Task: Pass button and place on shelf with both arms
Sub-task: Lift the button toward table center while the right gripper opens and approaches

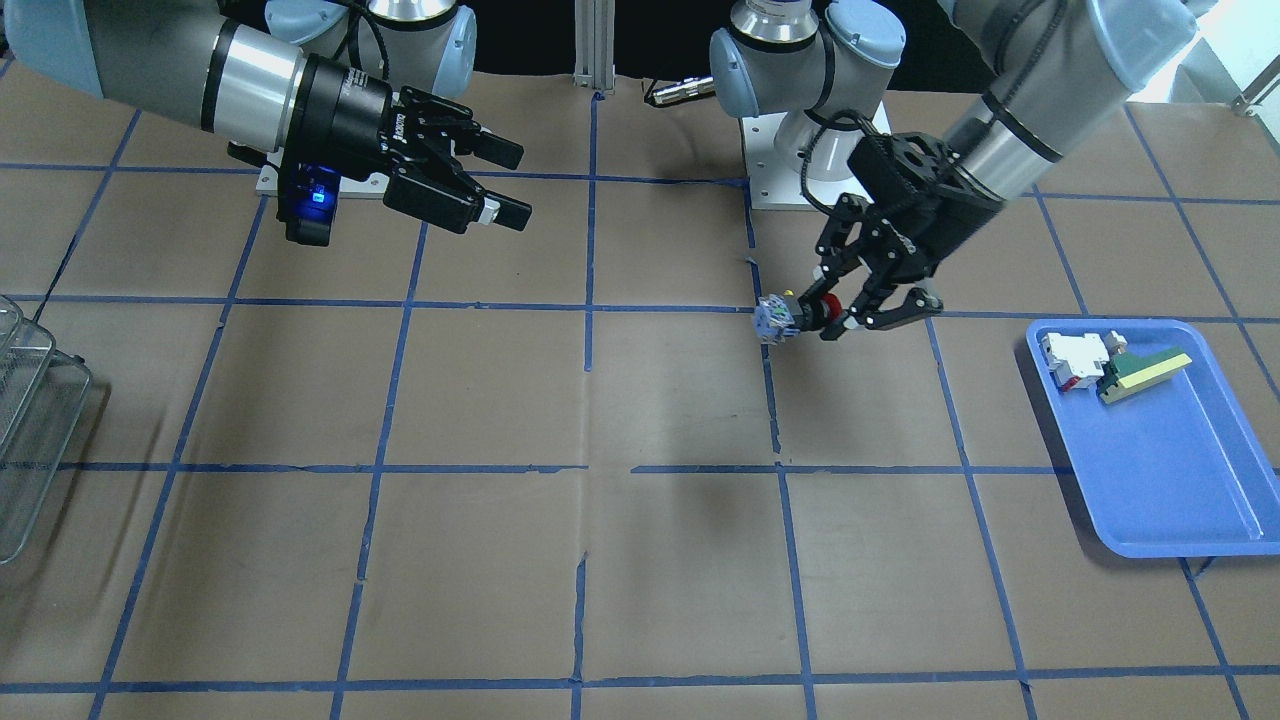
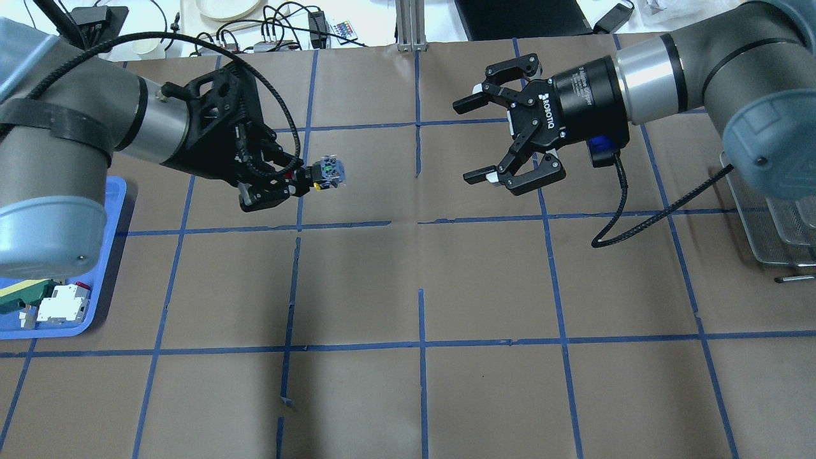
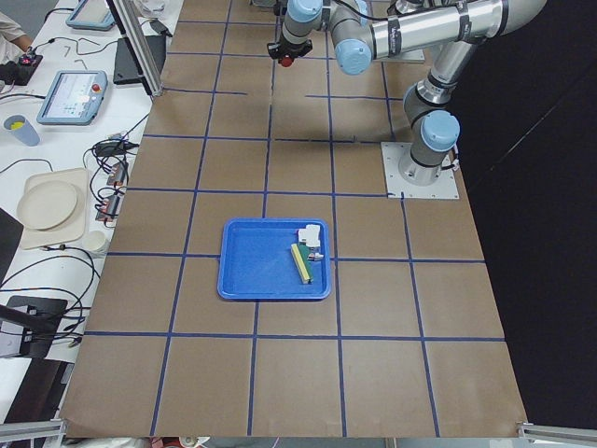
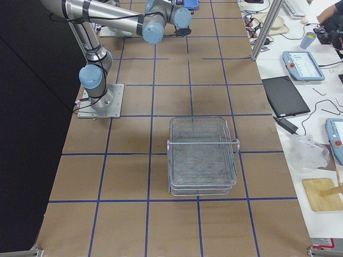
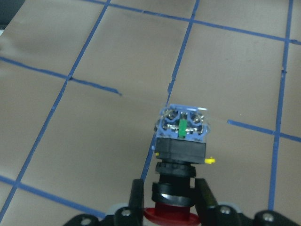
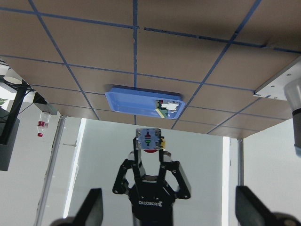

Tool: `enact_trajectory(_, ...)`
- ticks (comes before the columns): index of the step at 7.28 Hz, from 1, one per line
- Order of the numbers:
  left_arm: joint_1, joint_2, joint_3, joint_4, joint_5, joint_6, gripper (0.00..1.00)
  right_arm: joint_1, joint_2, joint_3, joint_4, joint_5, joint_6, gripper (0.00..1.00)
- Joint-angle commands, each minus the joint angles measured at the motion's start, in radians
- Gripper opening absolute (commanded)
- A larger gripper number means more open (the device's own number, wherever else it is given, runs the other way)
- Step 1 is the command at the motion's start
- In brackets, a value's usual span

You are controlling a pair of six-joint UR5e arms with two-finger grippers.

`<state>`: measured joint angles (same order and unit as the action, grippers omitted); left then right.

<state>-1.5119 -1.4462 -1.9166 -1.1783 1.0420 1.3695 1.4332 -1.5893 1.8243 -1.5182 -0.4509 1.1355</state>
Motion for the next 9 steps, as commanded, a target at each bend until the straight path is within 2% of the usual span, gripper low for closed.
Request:
enact_trajectory(1,-0.101,-0.003,-0.004,0.103,-0.008,-0.075,0.2,-0.02,0.054,0.006,-0.005,0.058,0.02,1.0)
enact_trajectory(2,-0.14,-0.014,-0.004,0.129,-0.005,-0.093,0.2,-0.019,0.057,0.01,0.001,0.083,0.02,1.0)
enact_trajectory(5,-0.172,-0.074,-0.009,0.293,-0.011,-0.165,0.2,0.001,0.055,0.017,-0.006,0.071,0.012,1.0)
enact_trajectory(9,-0.214,-0.074,-0.012,0.304,-0.005,-0.19,0.2,0.044,0.086,0.016,-0.013,0.035,-0.01,0.99)
